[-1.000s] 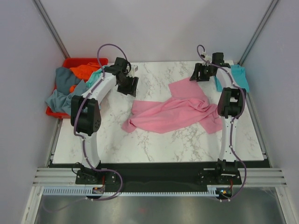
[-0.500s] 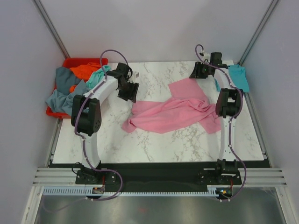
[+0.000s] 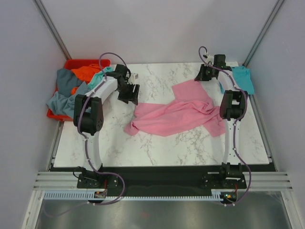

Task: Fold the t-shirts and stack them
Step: Flatten the tshirt out

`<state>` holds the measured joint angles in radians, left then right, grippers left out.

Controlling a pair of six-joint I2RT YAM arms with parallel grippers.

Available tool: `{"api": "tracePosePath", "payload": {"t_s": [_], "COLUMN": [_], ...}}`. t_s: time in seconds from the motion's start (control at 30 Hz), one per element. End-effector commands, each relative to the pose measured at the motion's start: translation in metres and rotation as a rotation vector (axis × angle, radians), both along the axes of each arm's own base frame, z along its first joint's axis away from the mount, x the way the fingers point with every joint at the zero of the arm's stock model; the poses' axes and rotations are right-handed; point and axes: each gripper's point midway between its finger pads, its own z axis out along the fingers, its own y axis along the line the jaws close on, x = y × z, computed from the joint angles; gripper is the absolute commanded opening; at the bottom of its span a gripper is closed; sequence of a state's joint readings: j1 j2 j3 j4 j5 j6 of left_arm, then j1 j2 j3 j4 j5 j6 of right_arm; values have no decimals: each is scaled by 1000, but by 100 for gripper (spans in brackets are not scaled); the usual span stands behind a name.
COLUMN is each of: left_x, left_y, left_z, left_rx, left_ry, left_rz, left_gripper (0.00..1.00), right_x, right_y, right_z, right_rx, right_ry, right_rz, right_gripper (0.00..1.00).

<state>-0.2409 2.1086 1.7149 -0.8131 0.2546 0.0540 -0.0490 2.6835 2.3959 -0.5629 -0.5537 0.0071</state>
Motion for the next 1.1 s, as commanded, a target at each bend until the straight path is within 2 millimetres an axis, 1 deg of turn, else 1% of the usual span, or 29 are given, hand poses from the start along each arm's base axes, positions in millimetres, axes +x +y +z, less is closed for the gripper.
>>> {"api": "tracePosePath", "payload": {"t_s": [0.0, 0.07, 0.1, 0.13, 0.17, 0.23, 0.33, 0.47, 0.53, 0.63, 0.67, 0.73, 0.93, 1.03, 1.07], "left_x": [7, 12, 13, 18, 20, 25, 29, 30, 30, 29, 28, 28, 21, 18, 18], "left_y": [-17, -21, -23, -24, -26, -27, -25, -21, -20, -23, -23, -24, -28, -30, -30], "left_z": [5, 4, -3, -1, -2, -6, -10, -17, -21, -25, -30, -33, -38, -42, -43], "left_rx": [-100, -121, -131, -138, -144, -153, -156, -161, -164, -178, -182, -185, -211, -217, -218], "left_ry": [2, 6, 19, 10, 11, 14, 23, 35, 44, 55, 69, 74, 102, 113, 115], "left_rz": [-55, -57, -61, -61, -63, -59, -47, -41, -40, -49, -47, -55, -69, -79, -80], "left_gripper": [72, 72, 70, 68, 68, 66, 65, 64, 61, 58, 57, 55, 51, 46, 43], "right_x": [-9, -11, -12, -14, -14, -16, -16, -16, -17, -18, -19, -19, -18, -19, -18], "right_y": [0, 0, 0, -2, -1, -2, -3, -4, -4, -4, -4, -5, -6, -7, -6], "right_z": [-4, -3, -2, -3, -3, -1, 1, 3, 2, 0, -1, -1, -2, -2, -2], "right_rx": [-30, -33, -34, -36, -41, -48, -53, -60, -61, -64, -65, -69, -81, -82, -83], "right_ry": [31, 37, 36, 43, 44, 45, 43, 39, 41, 48, 51, 51, 49, 50, 49], "right_rz": [-5, -3, -2, -4, -1, -2, -3, -3, -2, -3, -3, -3, -4, -7, -6], "right_gripper": [4, 3, 3, 3, 3, 3, 3, 2, 2, 2, 1, 1, 0, 0, 0]}}
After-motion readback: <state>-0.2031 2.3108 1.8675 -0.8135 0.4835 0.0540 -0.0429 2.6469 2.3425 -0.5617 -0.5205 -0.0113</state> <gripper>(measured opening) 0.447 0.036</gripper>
